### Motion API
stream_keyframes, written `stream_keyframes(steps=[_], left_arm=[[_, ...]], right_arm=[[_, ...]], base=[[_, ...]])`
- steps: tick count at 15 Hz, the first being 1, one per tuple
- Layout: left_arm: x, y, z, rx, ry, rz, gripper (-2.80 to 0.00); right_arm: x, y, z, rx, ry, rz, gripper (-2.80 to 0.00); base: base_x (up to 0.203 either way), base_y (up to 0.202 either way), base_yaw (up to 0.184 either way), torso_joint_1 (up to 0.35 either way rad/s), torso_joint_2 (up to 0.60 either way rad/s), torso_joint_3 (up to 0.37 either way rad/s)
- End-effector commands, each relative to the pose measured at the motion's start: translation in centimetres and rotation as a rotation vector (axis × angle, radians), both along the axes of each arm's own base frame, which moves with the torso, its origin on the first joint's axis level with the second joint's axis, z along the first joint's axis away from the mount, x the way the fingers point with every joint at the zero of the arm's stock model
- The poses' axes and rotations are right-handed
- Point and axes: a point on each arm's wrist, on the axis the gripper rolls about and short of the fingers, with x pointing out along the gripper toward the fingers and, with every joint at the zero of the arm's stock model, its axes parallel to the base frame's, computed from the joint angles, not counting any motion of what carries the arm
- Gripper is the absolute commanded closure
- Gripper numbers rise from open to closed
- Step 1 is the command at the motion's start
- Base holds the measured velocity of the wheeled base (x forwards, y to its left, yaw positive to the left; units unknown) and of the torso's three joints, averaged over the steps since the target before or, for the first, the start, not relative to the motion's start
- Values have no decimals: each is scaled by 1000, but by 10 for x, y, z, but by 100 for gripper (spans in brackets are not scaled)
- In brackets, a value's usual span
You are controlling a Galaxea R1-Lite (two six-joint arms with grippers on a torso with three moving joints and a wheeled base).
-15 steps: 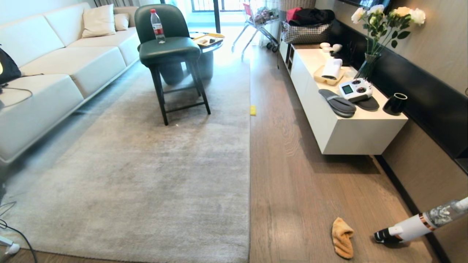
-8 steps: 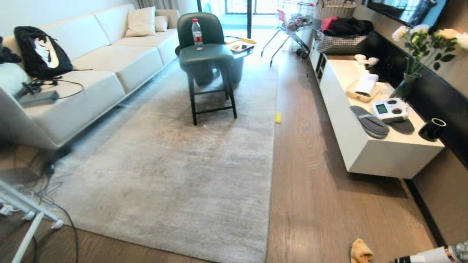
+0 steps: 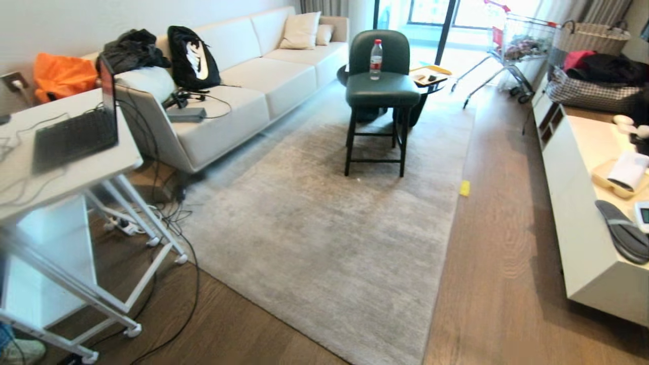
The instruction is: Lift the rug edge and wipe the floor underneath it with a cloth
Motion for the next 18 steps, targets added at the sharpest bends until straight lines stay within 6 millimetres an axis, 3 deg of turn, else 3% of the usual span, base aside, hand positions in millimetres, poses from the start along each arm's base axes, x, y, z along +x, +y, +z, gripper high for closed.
stream_keyframes(steps=[1,11,18], left_arm=[[0,0,0,1,1,0,0],[0,0,0,1,1,0,0],[0,0,0,1,1,0,0]], right_arm=[[0,0,0,-4,0,0,0],[0,0,-1,-8,0,1,0],[0,0,-1,-8,1,1,0]], base=[[-3,-9,178,159,-524,-353],[0,-10,174,216,-566,-351],[0,-10,174,162,-376,-221]])
